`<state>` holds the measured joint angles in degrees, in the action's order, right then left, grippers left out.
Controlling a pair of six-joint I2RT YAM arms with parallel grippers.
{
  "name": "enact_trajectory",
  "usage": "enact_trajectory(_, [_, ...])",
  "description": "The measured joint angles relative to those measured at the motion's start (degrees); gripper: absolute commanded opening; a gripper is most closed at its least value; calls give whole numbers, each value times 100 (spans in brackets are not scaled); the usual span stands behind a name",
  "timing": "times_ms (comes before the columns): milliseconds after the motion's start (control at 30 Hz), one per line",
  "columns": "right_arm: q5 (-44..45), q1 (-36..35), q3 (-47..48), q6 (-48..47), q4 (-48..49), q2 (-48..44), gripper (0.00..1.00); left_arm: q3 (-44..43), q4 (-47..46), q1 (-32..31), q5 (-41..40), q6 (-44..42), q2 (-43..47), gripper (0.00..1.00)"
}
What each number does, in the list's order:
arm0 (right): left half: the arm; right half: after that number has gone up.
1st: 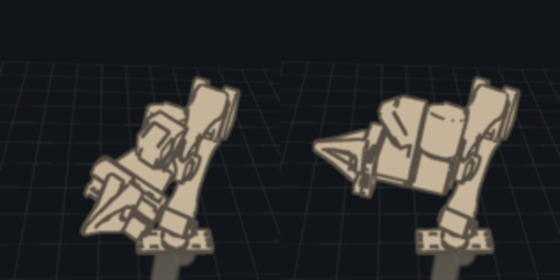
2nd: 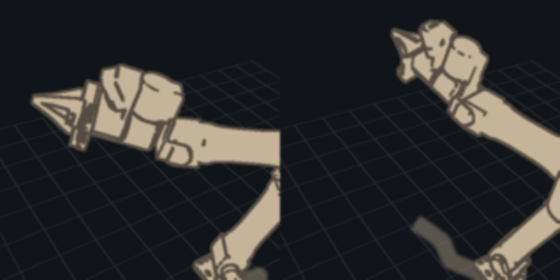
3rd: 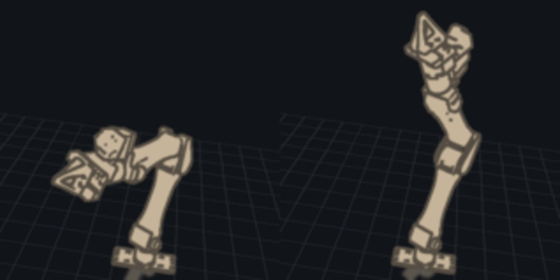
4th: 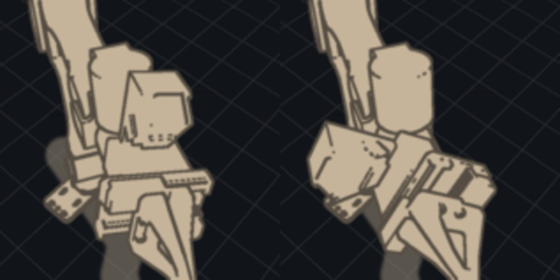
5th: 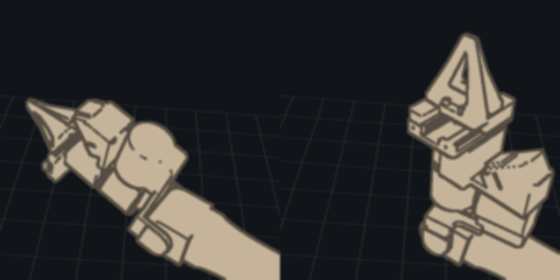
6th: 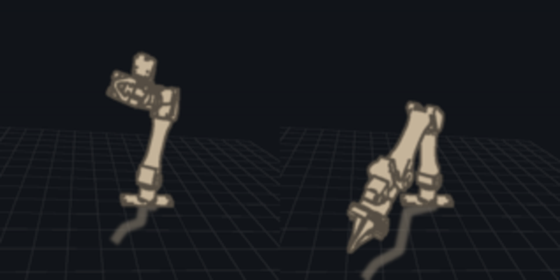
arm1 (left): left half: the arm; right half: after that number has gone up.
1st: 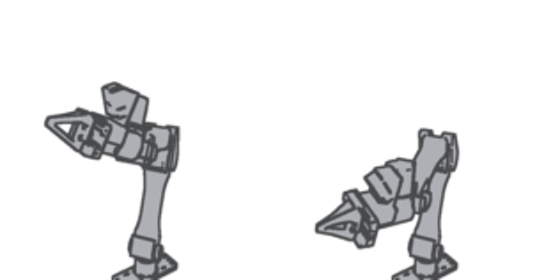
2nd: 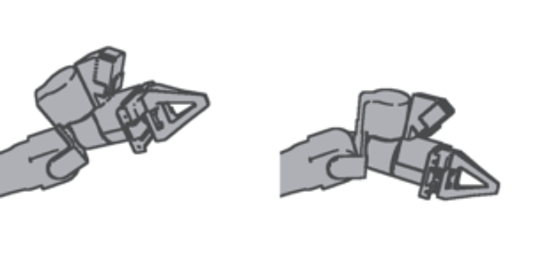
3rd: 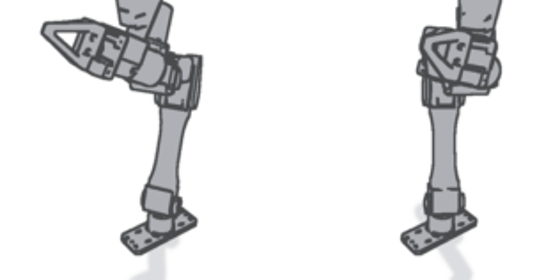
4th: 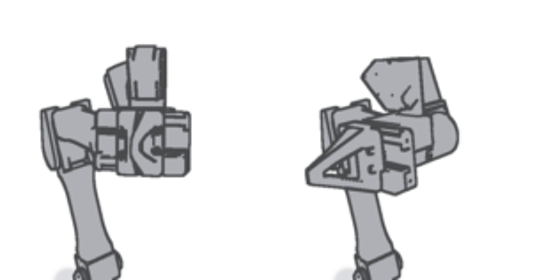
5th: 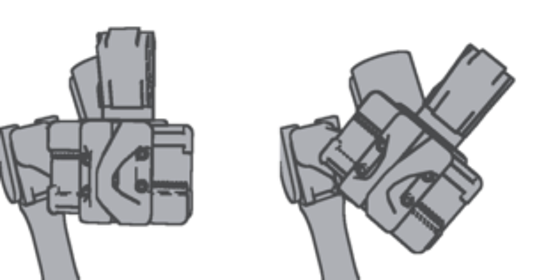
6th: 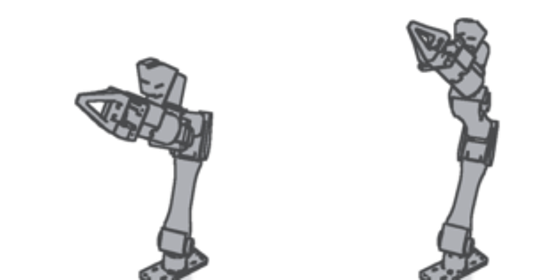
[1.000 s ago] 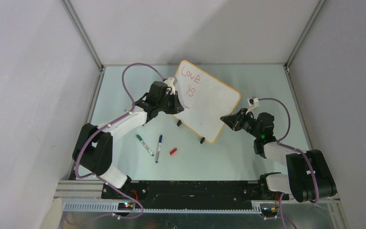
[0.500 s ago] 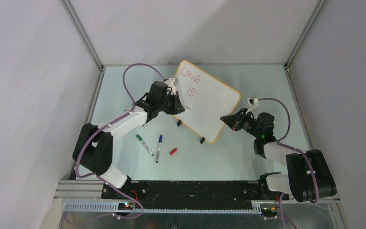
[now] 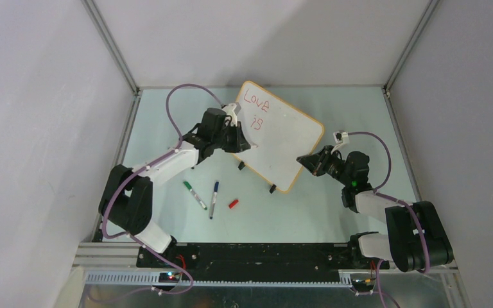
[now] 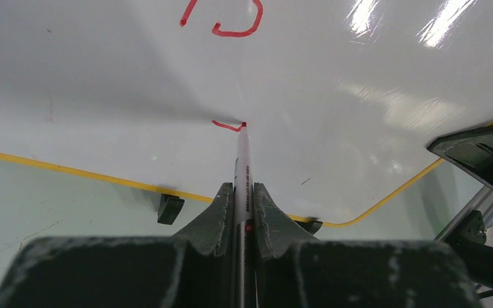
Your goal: Write a sentence on the whiteboard
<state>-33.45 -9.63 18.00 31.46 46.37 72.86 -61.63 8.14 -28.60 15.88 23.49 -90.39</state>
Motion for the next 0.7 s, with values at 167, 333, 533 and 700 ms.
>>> enact_trajectory(167, [0, 0, 0, 0, 0, 0, 0, 0, 2, 9, 2, -2, 0, 0])
enact_trajectory(333, [-2, 0, 0, -2, 0, 0, 0, -2, 4, 44, 0, -2, 0, 0])
enact_trajectory(533, [-2, 0, 0, 0, 11, 13, 0, -24, 7, 243, 0, 2, -17, 0])
enact_trajectory(700, [-4, 0, 0, -2, 22, 26, 0, -105, 0, 317, 46, 7, -66, 0])
